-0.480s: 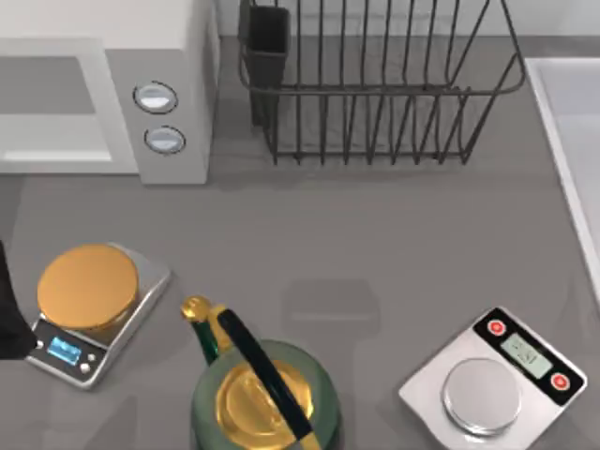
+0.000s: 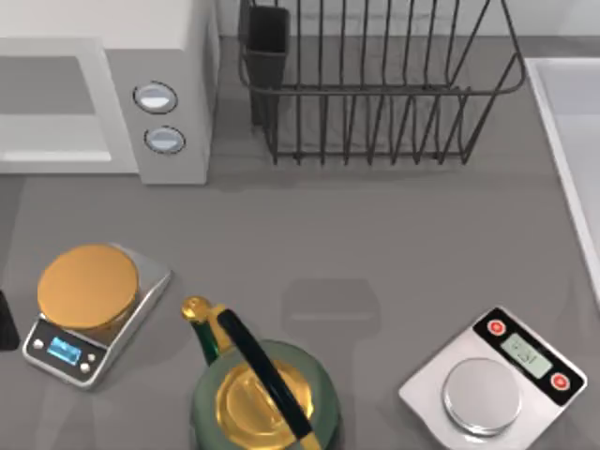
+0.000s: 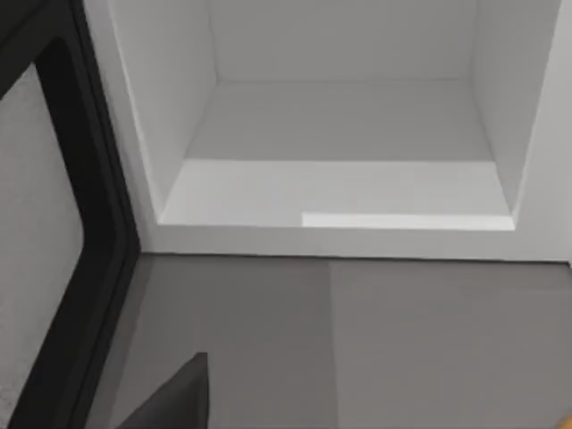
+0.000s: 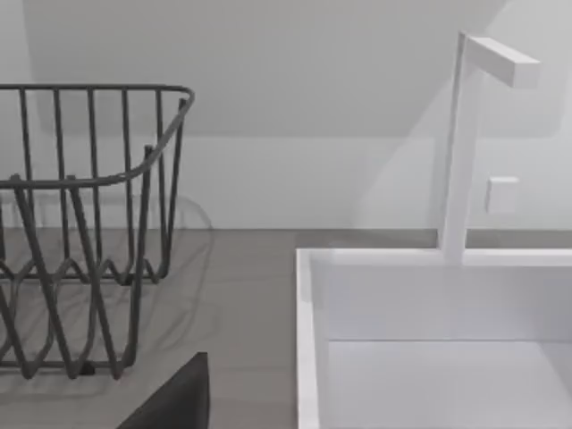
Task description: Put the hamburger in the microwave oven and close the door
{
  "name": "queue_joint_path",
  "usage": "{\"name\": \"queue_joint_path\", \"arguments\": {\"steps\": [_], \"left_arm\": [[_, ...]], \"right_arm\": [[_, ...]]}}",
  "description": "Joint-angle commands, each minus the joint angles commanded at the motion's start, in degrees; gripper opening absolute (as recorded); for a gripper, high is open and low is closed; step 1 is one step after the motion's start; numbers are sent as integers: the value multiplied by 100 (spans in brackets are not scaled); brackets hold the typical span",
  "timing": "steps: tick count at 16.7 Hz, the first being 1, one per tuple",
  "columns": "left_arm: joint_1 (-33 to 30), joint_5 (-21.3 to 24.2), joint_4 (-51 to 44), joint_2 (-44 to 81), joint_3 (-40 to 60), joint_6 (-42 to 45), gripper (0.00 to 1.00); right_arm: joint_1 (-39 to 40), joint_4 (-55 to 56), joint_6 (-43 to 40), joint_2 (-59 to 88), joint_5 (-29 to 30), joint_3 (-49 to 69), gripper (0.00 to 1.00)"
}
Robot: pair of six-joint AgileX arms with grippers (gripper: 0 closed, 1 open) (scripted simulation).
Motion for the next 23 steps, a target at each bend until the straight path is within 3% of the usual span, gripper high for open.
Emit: {"name": "queue_joint_path", "arguments": {"steps": [15, 19, 23], "left_arm": [[2002, 56, -3901, 6534, 3955, 1279, 100], [2275, 60, -4485, 7456, 4469, 1473, 100], [2321, 49, -4620, 7610, 4529, 1513, 100]], "right_arm": [[0, 0, 0, 0, 0, 0, 100], [0, 0, 0, 0, 0, 0, 100], [0, 0, 0, 0, 0, 0, 100]]}}
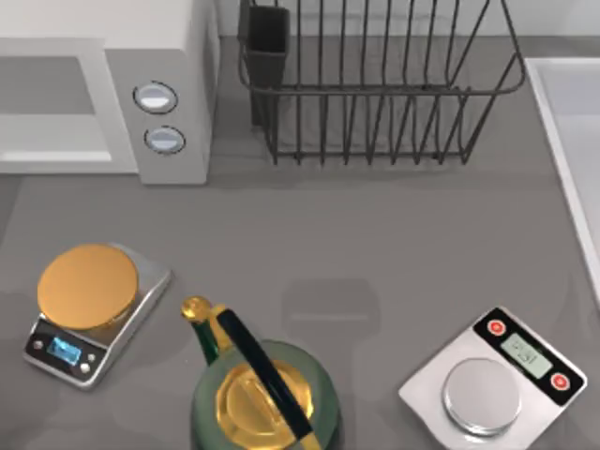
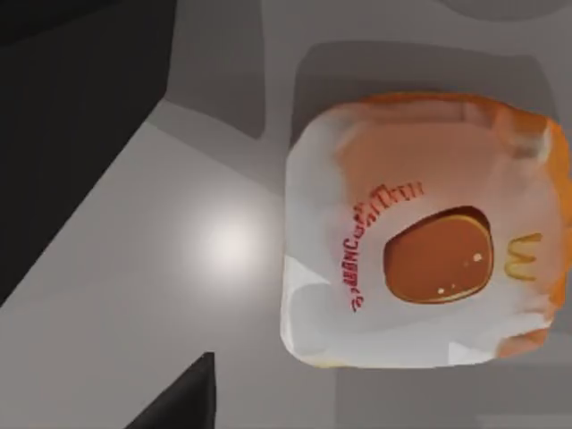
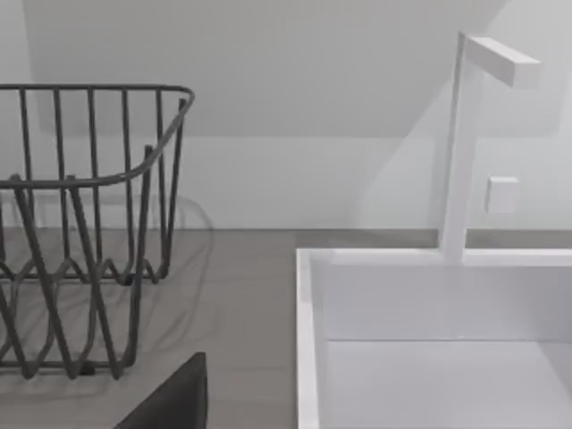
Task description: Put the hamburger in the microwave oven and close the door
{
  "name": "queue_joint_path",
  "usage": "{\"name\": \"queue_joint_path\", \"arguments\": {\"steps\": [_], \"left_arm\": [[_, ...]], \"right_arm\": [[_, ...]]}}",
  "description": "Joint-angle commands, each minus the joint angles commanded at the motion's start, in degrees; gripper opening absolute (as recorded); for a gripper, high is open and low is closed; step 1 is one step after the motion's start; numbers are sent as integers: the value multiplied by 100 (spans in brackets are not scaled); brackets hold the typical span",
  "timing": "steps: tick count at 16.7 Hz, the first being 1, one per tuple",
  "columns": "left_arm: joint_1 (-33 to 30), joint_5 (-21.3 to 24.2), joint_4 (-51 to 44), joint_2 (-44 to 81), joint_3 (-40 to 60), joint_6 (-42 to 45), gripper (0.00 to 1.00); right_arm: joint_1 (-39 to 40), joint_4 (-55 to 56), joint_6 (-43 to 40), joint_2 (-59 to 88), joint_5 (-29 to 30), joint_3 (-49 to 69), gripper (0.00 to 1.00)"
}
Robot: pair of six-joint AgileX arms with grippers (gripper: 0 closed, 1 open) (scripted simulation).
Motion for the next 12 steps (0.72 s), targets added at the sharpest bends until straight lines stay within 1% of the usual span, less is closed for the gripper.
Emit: {"name": "queue_joint_path", "arguments": {"steps": [3, 5, 12], "left_arm": [[-23, 2, 27, -13, -41, -11, 100], [-14, 0, 237, 103, -154, -11, 100], [14, 1, 1898, 929, -931, 29, 100]], "right_arm": [[0, 0, 0, 0, 0, 0, 100], [0, 0, 0, 0, 0, 0, 100], [0, 0, 0, 0, 0, 0, 100]]}}
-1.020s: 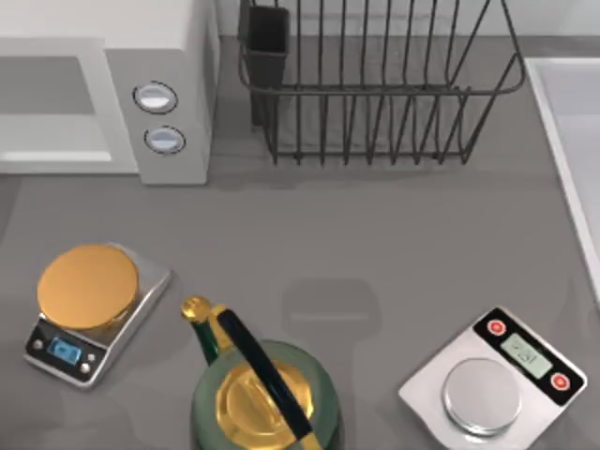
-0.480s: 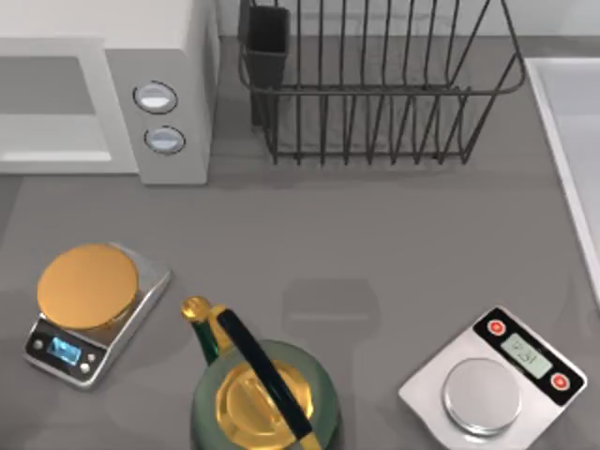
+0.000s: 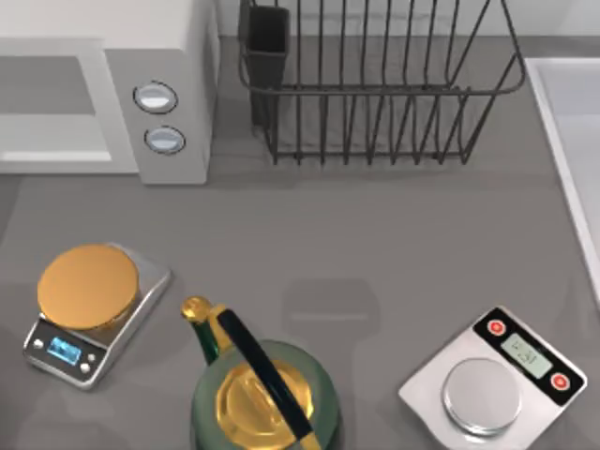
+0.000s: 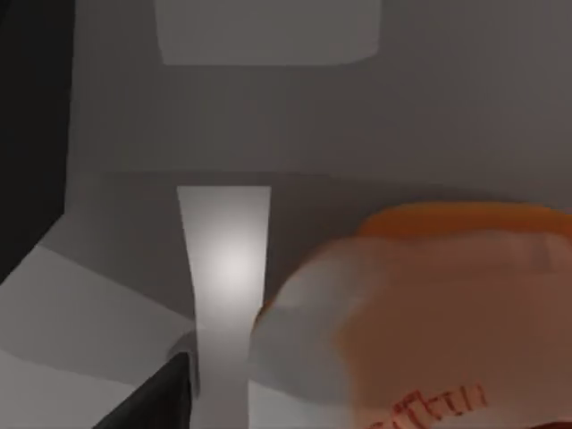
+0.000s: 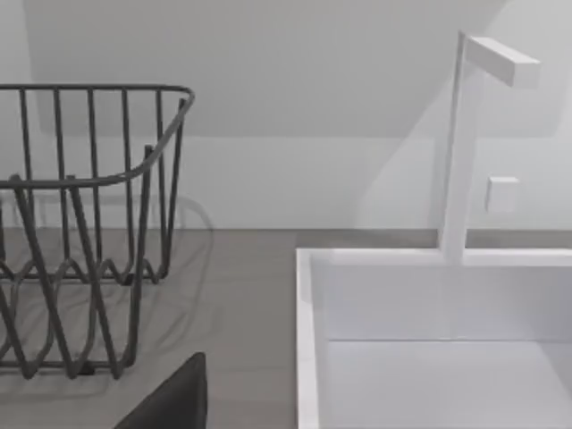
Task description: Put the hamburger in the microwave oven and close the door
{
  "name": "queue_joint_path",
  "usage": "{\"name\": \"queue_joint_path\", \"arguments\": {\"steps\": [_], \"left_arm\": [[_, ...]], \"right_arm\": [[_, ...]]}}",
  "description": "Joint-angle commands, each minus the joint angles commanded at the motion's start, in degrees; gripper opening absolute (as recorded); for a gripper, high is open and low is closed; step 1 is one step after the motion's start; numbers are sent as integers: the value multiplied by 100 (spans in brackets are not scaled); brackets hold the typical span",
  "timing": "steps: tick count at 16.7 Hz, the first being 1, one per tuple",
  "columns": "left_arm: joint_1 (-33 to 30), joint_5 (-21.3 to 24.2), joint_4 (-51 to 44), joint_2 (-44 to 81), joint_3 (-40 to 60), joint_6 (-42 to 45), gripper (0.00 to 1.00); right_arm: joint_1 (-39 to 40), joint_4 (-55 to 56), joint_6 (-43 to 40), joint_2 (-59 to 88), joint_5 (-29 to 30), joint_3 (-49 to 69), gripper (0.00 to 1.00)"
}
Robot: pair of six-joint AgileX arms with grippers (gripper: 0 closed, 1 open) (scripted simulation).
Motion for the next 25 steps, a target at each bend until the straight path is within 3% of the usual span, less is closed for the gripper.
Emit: {"name": "queue_joint_path", "arguments": {"steps": [5, 18, 25], "left_arm": [[5, 0, 168, 109, -97, 6, 100], [5, 0, 168, 109, -97, 6, 2], [5, 0, 168, 109, -97, 6, 0]], "right_arm": [[0, 0, 0, 0, 0, 0, 100], [0, 0, 0, 0, 0, 0, 100], [0, 0, 0, 0, 0, 0, 100]]}}
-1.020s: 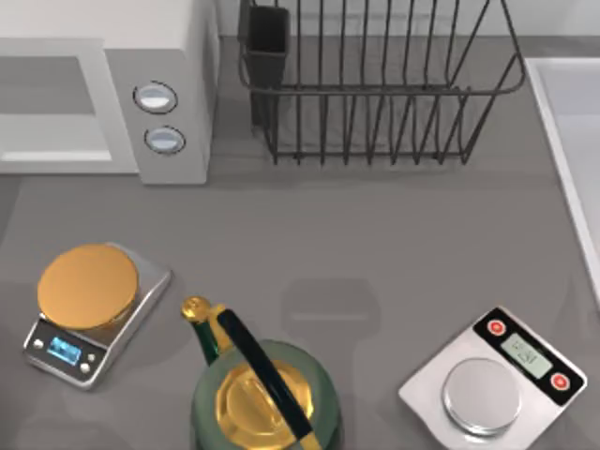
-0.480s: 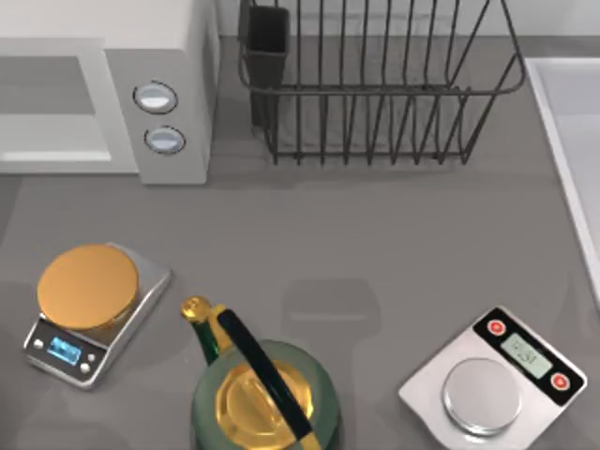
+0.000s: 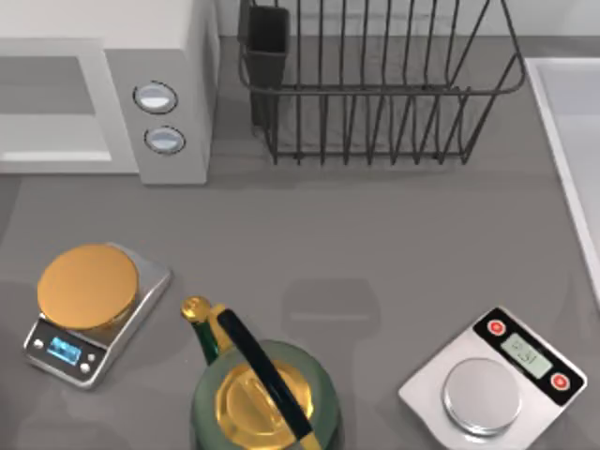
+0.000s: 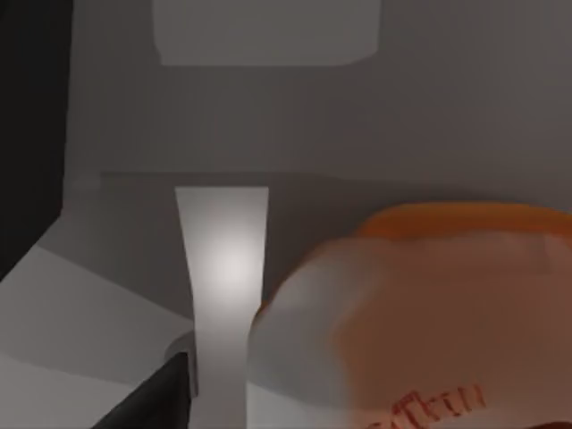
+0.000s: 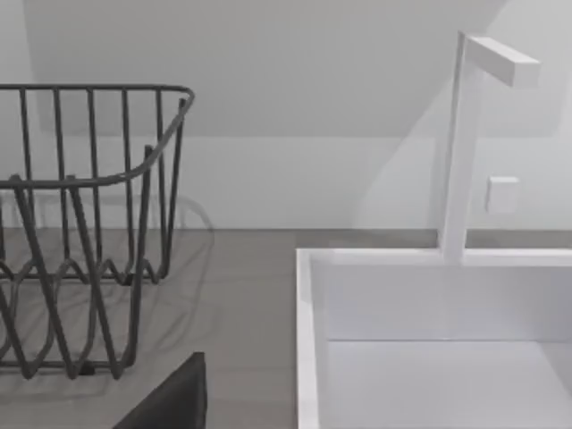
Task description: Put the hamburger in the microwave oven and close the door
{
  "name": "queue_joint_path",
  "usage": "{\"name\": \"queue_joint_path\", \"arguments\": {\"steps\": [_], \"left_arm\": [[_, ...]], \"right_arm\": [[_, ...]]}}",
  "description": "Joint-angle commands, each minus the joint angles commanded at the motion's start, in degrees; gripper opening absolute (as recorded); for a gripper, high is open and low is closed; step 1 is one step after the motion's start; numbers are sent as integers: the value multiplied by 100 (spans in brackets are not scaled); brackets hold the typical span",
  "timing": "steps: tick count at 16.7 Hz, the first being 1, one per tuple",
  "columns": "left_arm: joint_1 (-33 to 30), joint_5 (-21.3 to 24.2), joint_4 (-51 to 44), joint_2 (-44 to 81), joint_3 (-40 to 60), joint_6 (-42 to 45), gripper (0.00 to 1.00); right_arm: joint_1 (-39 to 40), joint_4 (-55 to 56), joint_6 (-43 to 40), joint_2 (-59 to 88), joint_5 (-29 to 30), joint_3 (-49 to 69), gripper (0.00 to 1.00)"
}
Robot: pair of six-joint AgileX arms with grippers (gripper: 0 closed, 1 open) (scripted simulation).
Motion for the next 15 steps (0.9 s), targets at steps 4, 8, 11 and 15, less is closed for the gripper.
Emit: {"name": "queue_joint_path", "arguments": {"steps": [4, 8, 11, 15], "left_arm": [[-94, 59, -490, -527, 152, -22, 0], [-105, 54, -1397, -831, 710, -14, 0], [-109, 56, -2366, -1173, 1236, -35, 0], [-122, 60, -2914, -1481, 1614, -63, 0]], "right_arm": [[0, 0, 0, 0, 0, 0, 100], [0, 0, 0, 0, 0, 0, 100], [0, 0, 0, 0, 0, 0, 100], [0, 0, 0, 0, 0, 0, 100]]}}
